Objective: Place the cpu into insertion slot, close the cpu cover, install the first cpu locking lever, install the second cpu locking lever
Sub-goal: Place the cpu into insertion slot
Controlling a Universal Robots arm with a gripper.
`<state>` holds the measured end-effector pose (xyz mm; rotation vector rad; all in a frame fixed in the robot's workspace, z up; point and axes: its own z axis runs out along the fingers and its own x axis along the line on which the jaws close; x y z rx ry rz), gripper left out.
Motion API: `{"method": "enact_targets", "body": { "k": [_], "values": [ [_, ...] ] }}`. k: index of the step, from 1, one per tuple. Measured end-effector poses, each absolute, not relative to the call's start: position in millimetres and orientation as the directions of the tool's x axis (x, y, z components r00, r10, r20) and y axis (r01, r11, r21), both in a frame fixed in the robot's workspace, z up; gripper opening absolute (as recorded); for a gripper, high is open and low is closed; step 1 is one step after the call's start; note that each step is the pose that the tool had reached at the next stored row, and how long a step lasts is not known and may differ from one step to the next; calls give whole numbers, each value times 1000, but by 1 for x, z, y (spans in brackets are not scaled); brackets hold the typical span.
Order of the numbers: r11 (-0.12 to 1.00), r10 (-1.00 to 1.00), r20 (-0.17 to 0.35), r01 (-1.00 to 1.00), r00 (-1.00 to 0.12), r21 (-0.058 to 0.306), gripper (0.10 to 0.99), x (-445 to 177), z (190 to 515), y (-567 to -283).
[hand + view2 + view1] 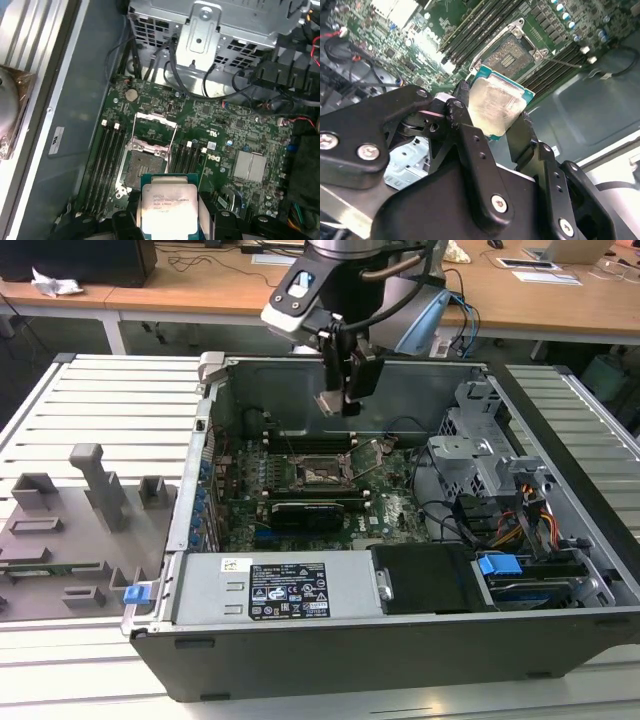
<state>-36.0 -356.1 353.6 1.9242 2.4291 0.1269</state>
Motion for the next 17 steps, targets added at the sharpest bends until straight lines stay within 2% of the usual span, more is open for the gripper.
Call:
{"method": "enact_targets", "body": {
  "k": [6,17],
  "values": [
    [155,987,20,984,-157,89,541,-37,351,-356],
    [136,990,19,987,-139,88,541,-37,343,-356]
  ]
}}
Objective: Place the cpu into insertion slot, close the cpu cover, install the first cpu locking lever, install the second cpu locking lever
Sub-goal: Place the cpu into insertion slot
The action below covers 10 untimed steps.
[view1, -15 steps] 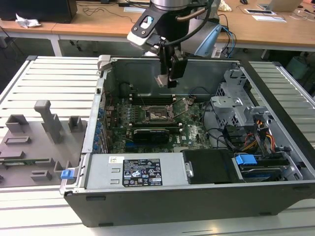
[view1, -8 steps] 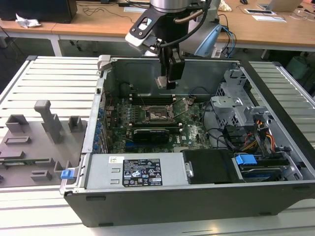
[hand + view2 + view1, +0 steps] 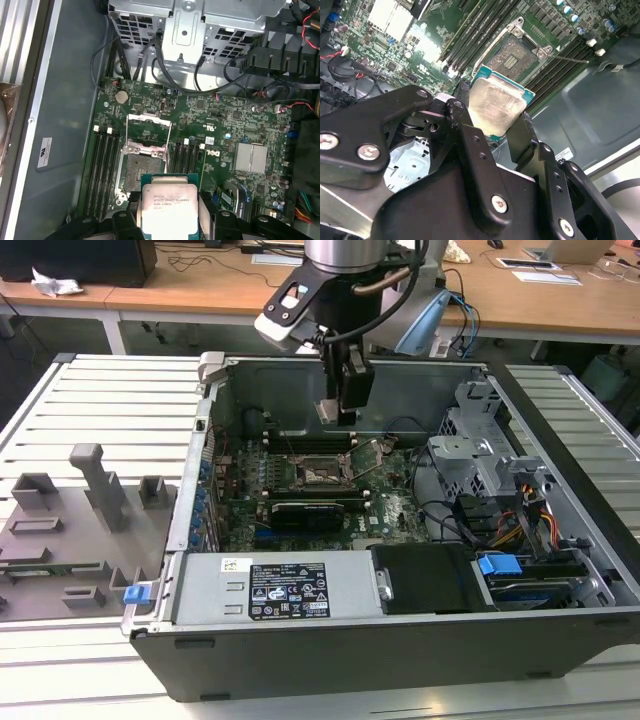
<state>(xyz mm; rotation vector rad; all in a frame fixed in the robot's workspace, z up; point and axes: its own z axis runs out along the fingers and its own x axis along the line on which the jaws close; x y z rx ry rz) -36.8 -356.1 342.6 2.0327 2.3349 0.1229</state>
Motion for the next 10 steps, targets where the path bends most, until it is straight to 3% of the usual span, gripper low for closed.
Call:
{"method": "enact_targets", "body": {
  "k": [10],
  "values": [
    [53,998,20,995,-55,88,541,-38,337,-356]
  ]
}}
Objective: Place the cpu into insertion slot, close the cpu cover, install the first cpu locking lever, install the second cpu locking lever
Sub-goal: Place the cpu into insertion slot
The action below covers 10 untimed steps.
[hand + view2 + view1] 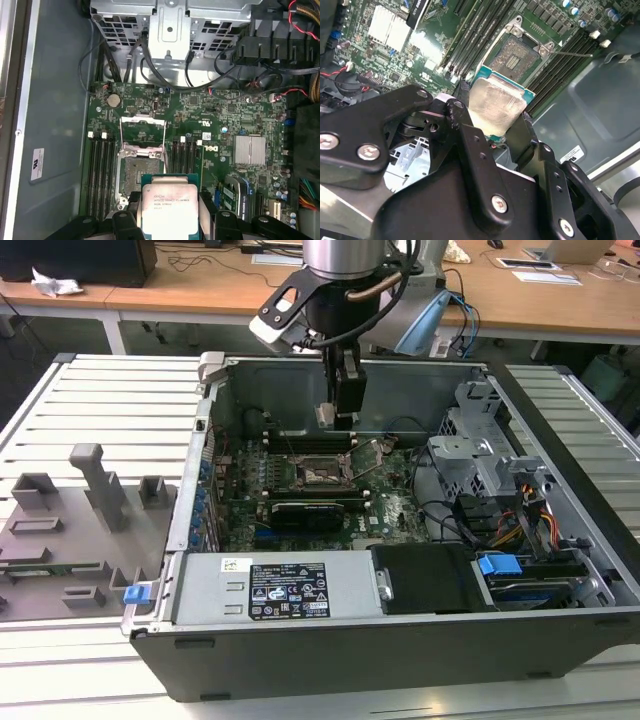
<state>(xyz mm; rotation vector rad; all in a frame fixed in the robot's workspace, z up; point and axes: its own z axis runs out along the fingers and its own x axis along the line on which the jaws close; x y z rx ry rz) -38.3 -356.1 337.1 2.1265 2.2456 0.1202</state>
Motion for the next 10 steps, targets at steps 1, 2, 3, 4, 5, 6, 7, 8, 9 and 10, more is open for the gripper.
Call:
{"method": "enact_targets", "body": {
  "k": [1,2,3,4,5,6,7,8,9,10],
  "values": [
    [53,998,19,995,-54,88,541,-39,336,-356],
    [52,998,20,995,-54,88,541,-39,336,-356],
    [51,998,19,995,-53,88,541,-39,335,-356],
    [50,998,19,995,-52,88,541,-39,334,-356],
    [50,998,20,995,-52,88,541,-39,333,-356],
    [49,998,19,995,-51,88,541,-39,332,-356],
    [49,999,19,995,-51,88,541,-40,330,-356],
    [48,999,19,995,-50,88,541,-40,329,-356],
    [48,999,20,995,-50,88,541,-40,328,-356],
    [48,999,19,995,-50,88,541,-40,327,-356]
  ]
}}
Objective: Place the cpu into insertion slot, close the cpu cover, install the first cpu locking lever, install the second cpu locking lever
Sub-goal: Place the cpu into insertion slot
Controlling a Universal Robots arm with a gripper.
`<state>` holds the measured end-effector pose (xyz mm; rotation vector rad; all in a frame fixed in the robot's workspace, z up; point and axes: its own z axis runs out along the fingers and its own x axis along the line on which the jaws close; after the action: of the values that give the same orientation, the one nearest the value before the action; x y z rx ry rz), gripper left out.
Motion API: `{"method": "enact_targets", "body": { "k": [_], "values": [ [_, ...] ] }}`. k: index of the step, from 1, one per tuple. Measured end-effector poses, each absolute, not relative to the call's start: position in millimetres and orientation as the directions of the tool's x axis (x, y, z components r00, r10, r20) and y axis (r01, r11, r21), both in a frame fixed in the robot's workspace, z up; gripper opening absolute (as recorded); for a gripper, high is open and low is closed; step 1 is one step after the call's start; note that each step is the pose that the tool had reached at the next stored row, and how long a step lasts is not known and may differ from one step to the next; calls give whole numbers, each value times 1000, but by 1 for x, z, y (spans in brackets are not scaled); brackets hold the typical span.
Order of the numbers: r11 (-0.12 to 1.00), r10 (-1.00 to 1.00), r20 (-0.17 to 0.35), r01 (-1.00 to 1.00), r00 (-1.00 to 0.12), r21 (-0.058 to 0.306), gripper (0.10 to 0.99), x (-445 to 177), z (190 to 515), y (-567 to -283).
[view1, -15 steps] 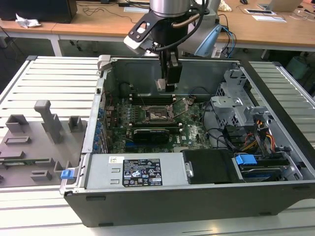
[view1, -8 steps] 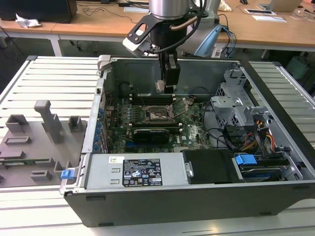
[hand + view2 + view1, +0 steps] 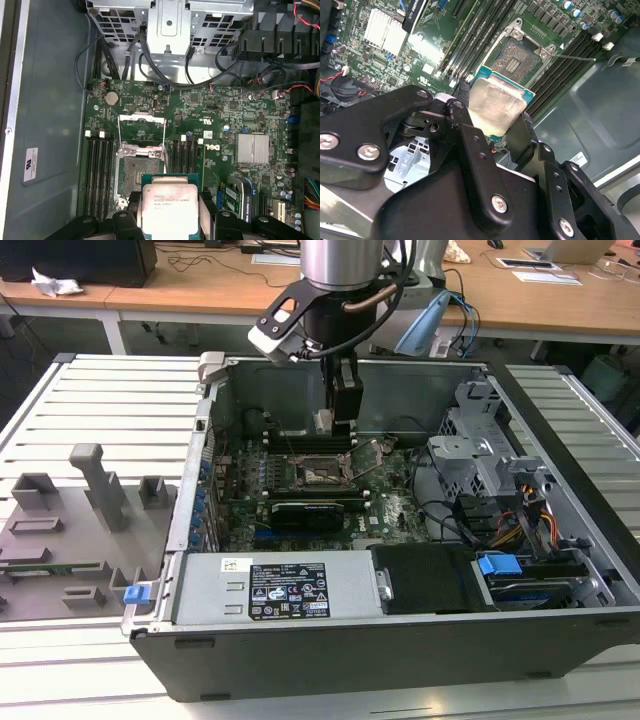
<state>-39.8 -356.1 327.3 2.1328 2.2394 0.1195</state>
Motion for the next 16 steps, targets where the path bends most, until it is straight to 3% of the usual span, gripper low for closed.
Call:
{"method": "enact_targets", "body": {
  "k": [16],
  "values": [
    [34,999,20,996,-36,86,541,-43,314,-356]
  ]
}}
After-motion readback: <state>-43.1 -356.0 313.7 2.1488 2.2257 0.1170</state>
